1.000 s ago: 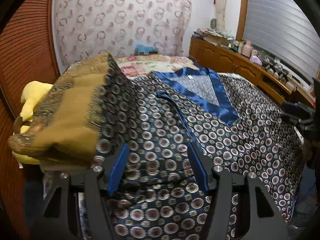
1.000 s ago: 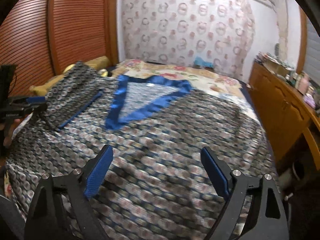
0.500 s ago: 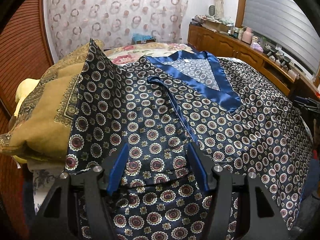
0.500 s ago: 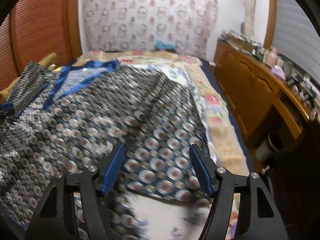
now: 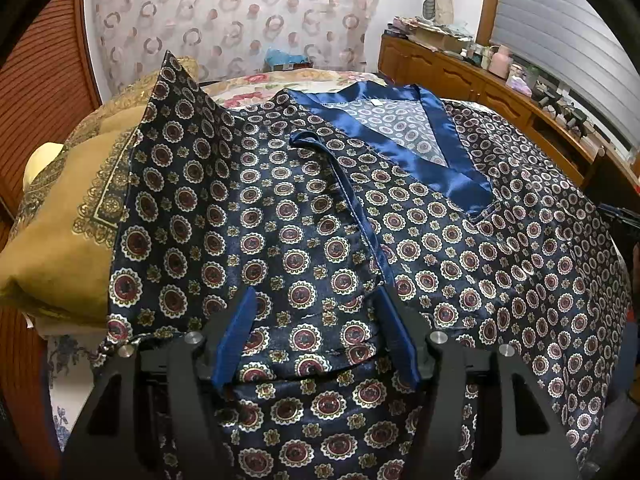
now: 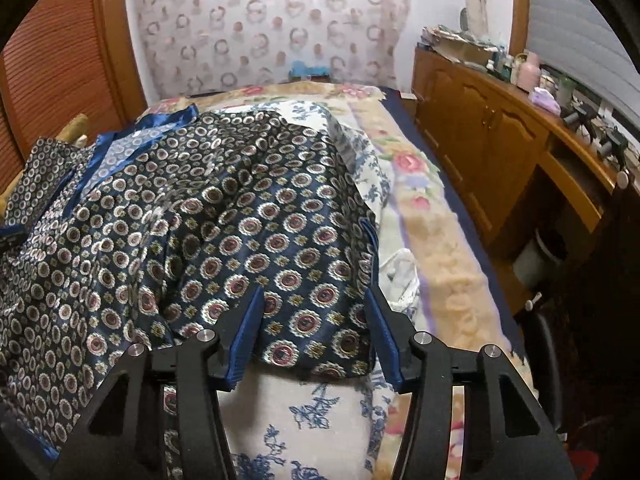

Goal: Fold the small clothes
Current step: 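Close the right gripper on the side edge of the garment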

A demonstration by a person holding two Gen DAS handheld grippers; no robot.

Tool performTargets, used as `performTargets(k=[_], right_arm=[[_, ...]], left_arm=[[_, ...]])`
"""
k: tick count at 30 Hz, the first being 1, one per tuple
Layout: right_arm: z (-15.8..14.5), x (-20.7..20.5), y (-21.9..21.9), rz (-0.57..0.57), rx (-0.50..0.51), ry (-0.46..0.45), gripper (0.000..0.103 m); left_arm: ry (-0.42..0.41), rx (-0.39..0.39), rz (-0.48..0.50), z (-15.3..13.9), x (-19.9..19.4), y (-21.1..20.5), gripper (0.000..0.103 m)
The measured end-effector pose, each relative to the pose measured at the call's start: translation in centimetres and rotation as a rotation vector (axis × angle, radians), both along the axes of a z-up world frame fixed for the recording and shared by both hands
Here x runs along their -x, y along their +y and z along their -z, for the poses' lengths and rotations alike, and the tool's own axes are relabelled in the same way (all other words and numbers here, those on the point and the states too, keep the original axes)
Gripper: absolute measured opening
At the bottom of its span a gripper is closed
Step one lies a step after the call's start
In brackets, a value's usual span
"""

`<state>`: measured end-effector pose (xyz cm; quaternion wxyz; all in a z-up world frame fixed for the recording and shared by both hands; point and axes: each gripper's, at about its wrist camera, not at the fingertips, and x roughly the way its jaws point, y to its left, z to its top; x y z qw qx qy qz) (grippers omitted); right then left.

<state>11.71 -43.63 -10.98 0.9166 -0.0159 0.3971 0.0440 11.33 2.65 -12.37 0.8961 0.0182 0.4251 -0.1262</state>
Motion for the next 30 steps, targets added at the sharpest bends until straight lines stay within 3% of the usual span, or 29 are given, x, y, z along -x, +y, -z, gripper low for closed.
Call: performTargets(k=[4, 6, 8, 13, 17, 23, 30], right_arm=[[0.4, 0.1, -0.5, 0.004, -0.006, 0.017, 0.053], [0.6, 0.2, -0.8, 0.002, -0.016, 0.021, 0.052], [0.6, 0.4, -1.1, 0.001, -0.033, 0.021, 0.050], [0.6, 0.7, -1.2, -0.007, -0.040, 0.020, 0.040], [0.5, 1.1, -0.8, -0.024, -0.019, 0.015, 0.026], [0.3, 1.3, 0.1, -0.032, 0.076, -0.007, 0.010], [-1.5, 1.4, 0.8, -0.049, 0.091, -0.078, 0.006]], left_arm=[[0.006, -0.005, 0.016, 0.1, -0.1, -0.4, 0.072], [0.014, -0.014, 0.039, 0.2, -0.2, -0.9, 0.088], [0.022, -0.058, 0.064, 0.4, -0.2, -1.9, 0.094], [0.028, -0.056, 0.064, 0.4, -0.2, -2.0, 0.098], [0.029, -0.061, 0.065, 0.5, -0.1, -2.0, 0.099], [0.030, -0.062, 0.063, 0.5, -0.2, -2.1, 0.103], [0.034, -0.061, 0.060, 0.7, -0.3, -2.1, 0.103]])
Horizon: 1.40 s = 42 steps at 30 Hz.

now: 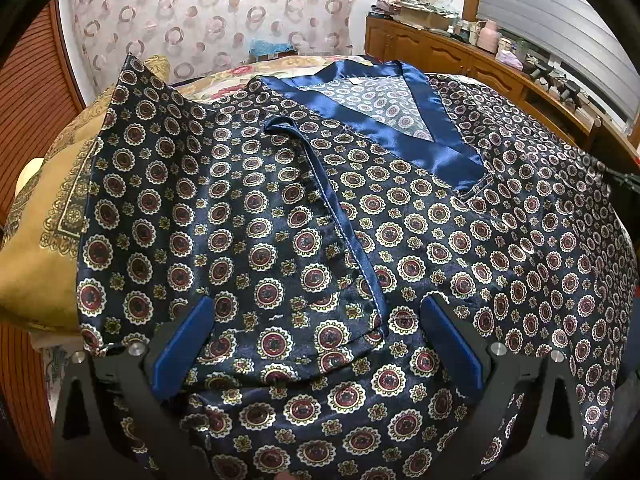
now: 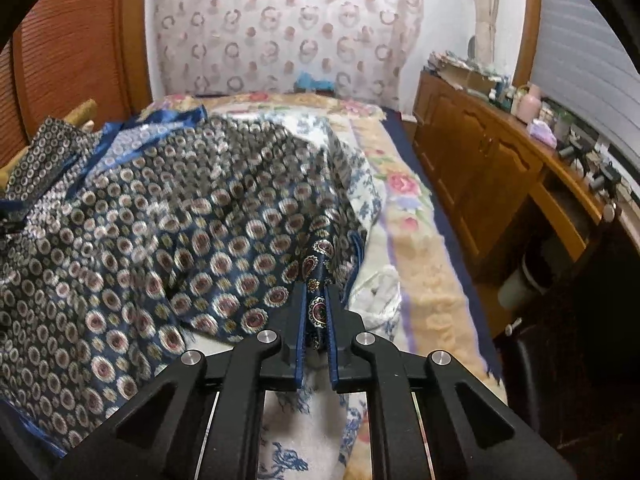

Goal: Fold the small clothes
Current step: 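Close the right gripper on the side edge of the garment, then fold the held side inward toward the collar and open the right gripper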

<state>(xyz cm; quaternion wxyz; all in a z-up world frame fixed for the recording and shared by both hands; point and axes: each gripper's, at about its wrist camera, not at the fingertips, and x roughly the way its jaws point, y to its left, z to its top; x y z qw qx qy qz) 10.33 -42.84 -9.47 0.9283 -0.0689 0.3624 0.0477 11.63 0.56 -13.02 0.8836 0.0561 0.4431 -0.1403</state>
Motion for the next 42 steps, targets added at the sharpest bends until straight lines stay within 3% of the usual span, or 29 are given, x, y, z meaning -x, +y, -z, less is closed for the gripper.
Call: performTargets(k=[11, 17, 26, 33, 36, 42], right_arm=[[-3.6, -1.1, 6.4, -0.163, 0.009, -0.090, 0.006], [-1.4, -1.8, 10.2, -0.242, 0.000, -0.032, 0.006], [1.3, -2.3, 12.2, -0.275, -0.025, 0.061, 0.006], [-0.1, -1.7, 11.5, -0.259, -0.029, 0.020, 0.034], [-1.6, -1.6, 10.2, -0.237, -0.042, -0.019, 0.040], [-3.1, -2.3, 6.6, -0.146, -0.069, -0.053, 0.042]], left_arm=[[-0.003, -0.003, -0.002, -0.1, 0.0, 0.1, 0.103], [-0.085, -0.017, -0.026, -1.4, 0.8, 0.4, 0.103], [-0.194, 0.074, -0.057, -5.0, 2.3, 1.5, 0.103], [-0.247, 0.090, -0.056, -6.8, 3.3, 1.3, 0.103], [-0.259, 0.094, -0.051, -7.4, 3.6, 1.0, 0.103], [-0.272, 0.100, -0.037, -7.9, 4.2, 0.2, 0.103]])
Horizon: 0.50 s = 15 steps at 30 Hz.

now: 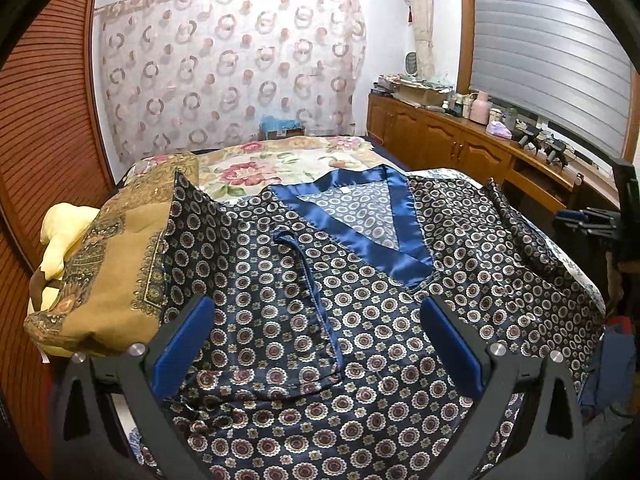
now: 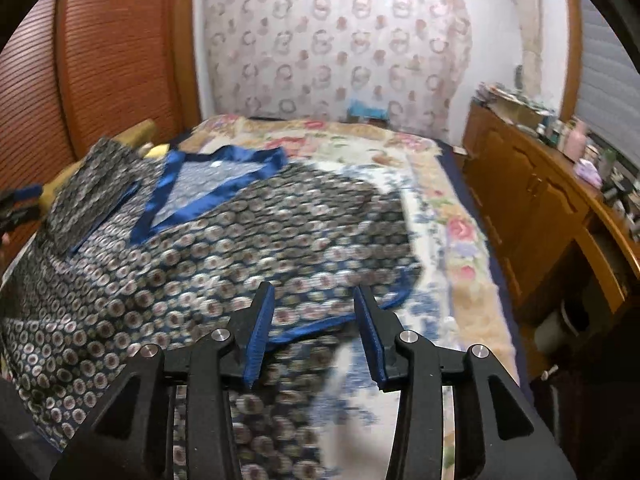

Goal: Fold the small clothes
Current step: 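Fold the held side inward toward the collar and open the right gripper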

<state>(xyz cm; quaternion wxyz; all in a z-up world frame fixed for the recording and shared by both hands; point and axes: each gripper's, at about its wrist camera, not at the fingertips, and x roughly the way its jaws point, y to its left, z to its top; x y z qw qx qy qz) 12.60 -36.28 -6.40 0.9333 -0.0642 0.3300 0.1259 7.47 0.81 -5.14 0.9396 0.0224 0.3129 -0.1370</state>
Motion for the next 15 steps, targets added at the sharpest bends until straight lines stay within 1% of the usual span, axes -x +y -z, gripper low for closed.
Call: performTargets(k=[2, 5, 10, 15], right_arm=[[0.2, -0.5, -0.8, 0.030, 0.002, 0.011, 0.042], [1.3, -1.7, -1.8, 0.058, -0.007, 0.058, 0.042], [3.2, -3.6, -2.2, 0.058, -0.026, 0.122, 0.042], [4.3, -5.6, -2.5, 0.084, -0.018, 0.160, 0.042]], left_arm=[[0.001, -0.004, 0.003, 0.0, 0.0, -0.3, 0.103], [0.004, 0.002, 0.007, 0.1, 0.0, -0.7, 0.103], [0.013, -0.003, 0.013, 0.4, 0.0, -1.1, 0.103], [0.018, -0.008, 0.014, 0.5, 0.0, -1.1, 0.103]])
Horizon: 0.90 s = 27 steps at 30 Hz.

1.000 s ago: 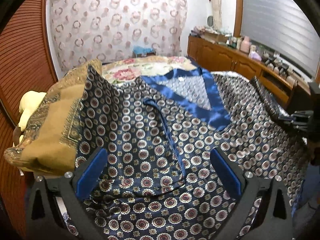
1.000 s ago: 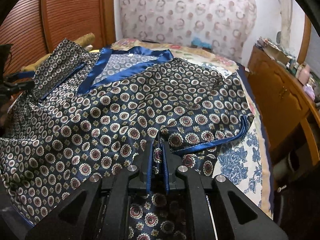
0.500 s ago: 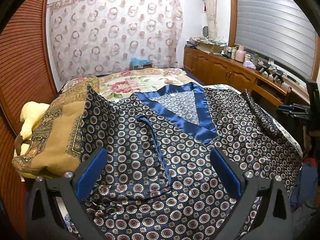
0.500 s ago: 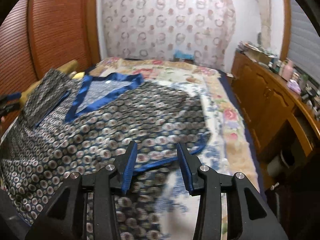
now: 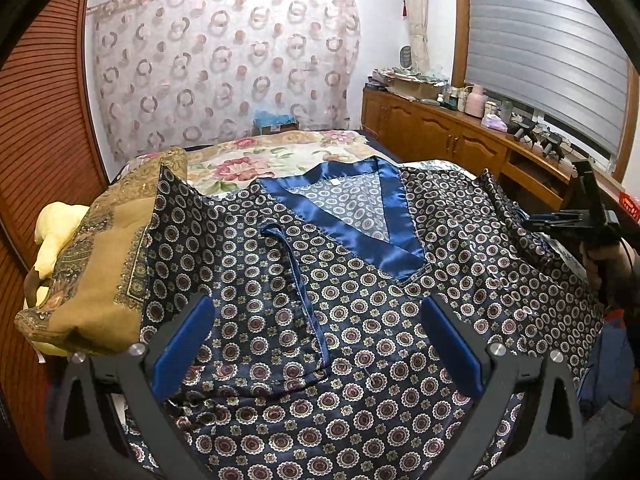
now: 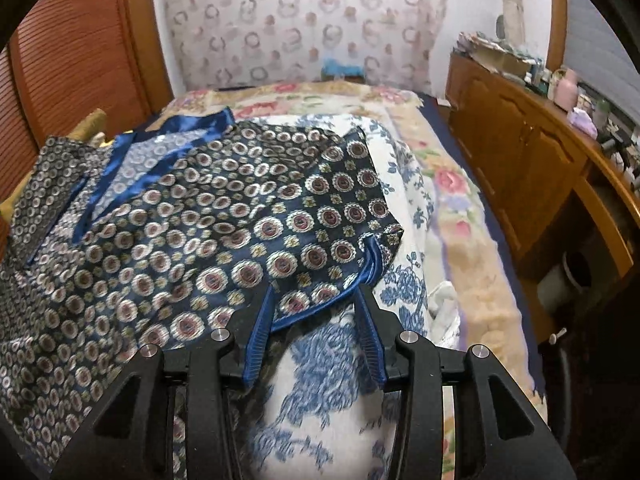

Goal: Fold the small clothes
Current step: 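Fold the held side inward toward the collar and open the right gripper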

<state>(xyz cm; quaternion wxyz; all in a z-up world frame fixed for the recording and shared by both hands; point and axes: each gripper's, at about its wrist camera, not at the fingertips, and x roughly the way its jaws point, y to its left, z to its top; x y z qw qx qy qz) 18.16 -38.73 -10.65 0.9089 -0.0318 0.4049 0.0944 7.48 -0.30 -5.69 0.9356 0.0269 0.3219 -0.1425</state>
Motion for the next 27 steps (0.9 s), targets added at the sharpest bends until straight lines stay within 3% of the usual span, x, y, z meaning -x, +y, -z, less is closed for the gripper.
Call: performTargets(k=[4, 9, 11, 20, 27], right_arm=[[0.6, -1.0, -0.2, 0.019, 0.021, 0.019, 0.037], [0.7, -1.1, 0.1, -0.016, 0.028, 0.015, 0.010], [0.6, -1.1, 0.5, -0.037, 0.034, 0.014, 0.004], [-2.5, -0.7, 2.8, -0.107, 0.024, -0.085, 0.002], [-3.9, -1.7, 7.3, -0.240, 0.000, -0.094, 0.002]], left_arm=[[0.004, 0.003, -0.004, 0.1, 0.0, 0.2, 0.103], [0.005, 0.004, -0.006, 0.3, -0.1, 0.3, 0.103], [0.004, 0.003, -0.008, 0.3, -0.1, 0.4, 0.103], [-0.007, -0.003, -0.032, -0.2, -0.7, 1.6, 0.103], [-0.017, -0.010, -0.071, -1.0, -2.7, 3.4, 0.103]])
